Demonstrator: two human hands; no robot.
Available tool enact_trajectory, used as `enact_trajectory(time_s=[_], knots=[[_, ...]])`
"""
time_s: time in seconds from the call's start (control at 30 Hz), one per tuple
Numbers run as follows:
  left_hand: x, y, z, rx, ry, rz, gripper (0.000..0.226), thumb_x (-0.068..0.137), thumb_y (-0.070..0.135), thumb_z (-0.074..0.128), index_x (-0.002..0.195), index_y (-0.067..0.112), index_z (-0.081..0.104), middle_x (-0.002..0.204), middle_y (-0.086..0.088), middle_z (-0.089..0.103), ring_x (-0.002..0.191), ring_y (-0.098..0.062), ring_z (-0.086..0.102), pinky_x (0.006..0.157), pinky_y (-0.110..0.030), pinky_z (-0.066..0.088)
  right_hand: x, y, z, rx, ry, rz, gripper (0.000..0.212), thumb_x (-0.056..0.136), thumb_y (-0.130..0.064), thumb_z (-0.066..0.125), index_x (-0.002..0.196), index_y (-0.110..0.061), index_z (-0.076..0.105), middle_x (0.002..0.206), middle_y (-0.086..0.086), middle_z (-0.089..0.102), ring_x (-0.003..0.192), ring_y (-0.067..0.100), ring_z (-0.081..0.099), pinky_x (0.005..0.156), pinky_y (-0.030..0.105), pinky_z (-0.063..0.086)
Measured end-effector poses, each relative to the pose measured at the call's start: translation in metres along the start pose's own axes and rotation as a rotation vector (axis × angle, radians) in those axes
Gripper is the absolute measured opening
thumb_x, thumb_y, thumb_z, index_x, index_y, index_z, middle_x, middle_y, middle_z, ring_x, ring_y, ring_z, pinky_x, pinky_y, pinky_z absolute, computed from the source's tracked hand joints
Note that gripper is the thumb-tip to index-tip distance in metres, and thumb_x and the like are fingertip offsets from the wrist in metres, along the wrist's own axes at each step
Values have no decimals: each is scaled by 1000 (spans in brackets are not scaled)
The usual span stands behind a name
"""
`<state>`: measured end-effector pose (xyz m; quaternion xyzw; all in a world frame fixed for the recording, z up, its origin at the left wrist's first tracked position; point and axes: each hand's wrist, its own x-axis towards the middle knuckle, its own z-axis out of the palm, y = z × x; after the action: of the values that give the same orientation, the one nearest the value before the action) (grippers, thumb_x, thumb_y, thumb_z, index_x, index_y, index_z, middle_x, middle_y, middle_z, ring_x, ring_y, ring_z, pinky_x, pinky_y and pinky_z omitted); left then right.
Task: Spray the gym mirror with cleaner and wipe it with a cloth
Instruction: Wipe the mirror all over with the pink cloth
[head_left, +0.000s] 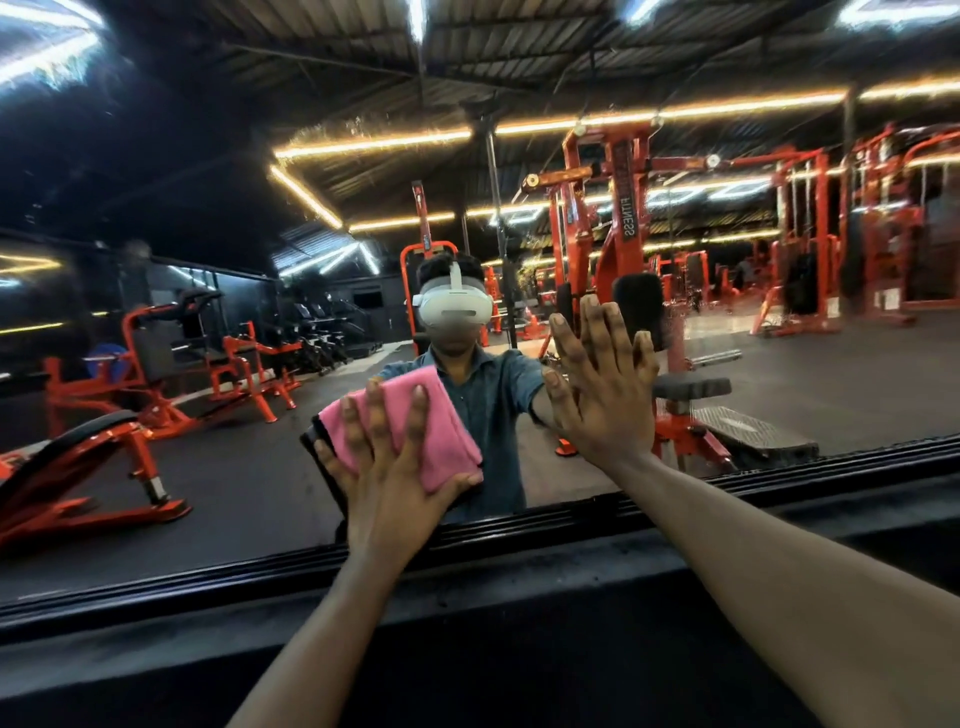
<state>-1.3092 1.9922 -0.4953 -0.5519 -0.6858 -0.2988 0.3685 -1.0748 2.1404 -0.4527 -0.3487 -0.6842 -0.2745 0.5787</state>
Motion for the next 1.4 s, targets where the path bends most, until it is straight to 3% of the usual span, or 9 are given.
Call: enact_trajectory(time_s=[0.17,0.3,0.4,0.5,0.63,0.77,0.93,1.1,1.4], knots=[[68,69,-8,38,86,188,108,81,94,36,166,37,-1,173,-12,-18,157,-39,-21,116,-71,-19,5,3,-9,145,-31,28,55,107,-40,36,162,-39,28,173,-8,15,160,15,11,125,51,13],[123,77,-27,83,113,374,104,84,91,35,164,40,-8,173,-9,-20,156,-34,-23,119,-71,-13,18,12,-25,240,121,112,55,104,-33,40,159,-31,37,167,-3,33,152,19,29,118,45,21],[172,71,-63,165,103,349,109,77,100,19,164,40,-10,172,-8,-21,157,-36,-20,120,-70,-14,29,35,-31,97,106,237,59,104,-40,34,162,-33,30,171,1,23,156,24,22,122,55,22],[196,74,-88,127,136,231,101,80,96,12,163,42,-12,172,-7,-21,158,-36,-18,119,-67,-16,31,57,-29,-18,0,199,60,105,-51,29,163,-38,24,174,-1,12,158,25,17,121,55,20],[150,95,-56,22,175,202,76,98,75,7,164,40,-8,173,-5,-18,159,-33,-16,122,-69,-11,26,76,-28,-19,-44,118,61,105,-55,29,164,-41,19,175,-4,5,160,23,13,120,56,22],[54,106,11,33,122,306,69,105,60,28,166,38,5,175,-6,-7,161,-34,-6,122,-71,5,20,80,-24,29,-33,118,61,105,-52,34,163,-42,20,175,-7,3,161,20,6,120,55,19],[72,102,2,128,115,392,73,104,66,29,165,39,0,174,-5,-12,161,-33,-9,121,-61,-20,20,81,-21,22,-34,125,62,104,-53,30,164,-40,21,175,-7,3,160,20,7,119,55,19],[155,122,-39,73,221,204,74,102,70,21,165,38,0,174,-8,-13,159,-32,-14,113,-59,-32,20,81,-22,30,-28,131,61,104,-53,27,163,-39,25,175,-7,7,160,20,9,121,54,18],[-9,124,47,21,72,285,82,99,65,45,166,36,9,175,-10,-4,160,-37,-7,118,-75,2,19,81,-20,8,23,122,60,104,-48,34,163,-37,27,174,-5,13,159,20,14,120,51,21]])
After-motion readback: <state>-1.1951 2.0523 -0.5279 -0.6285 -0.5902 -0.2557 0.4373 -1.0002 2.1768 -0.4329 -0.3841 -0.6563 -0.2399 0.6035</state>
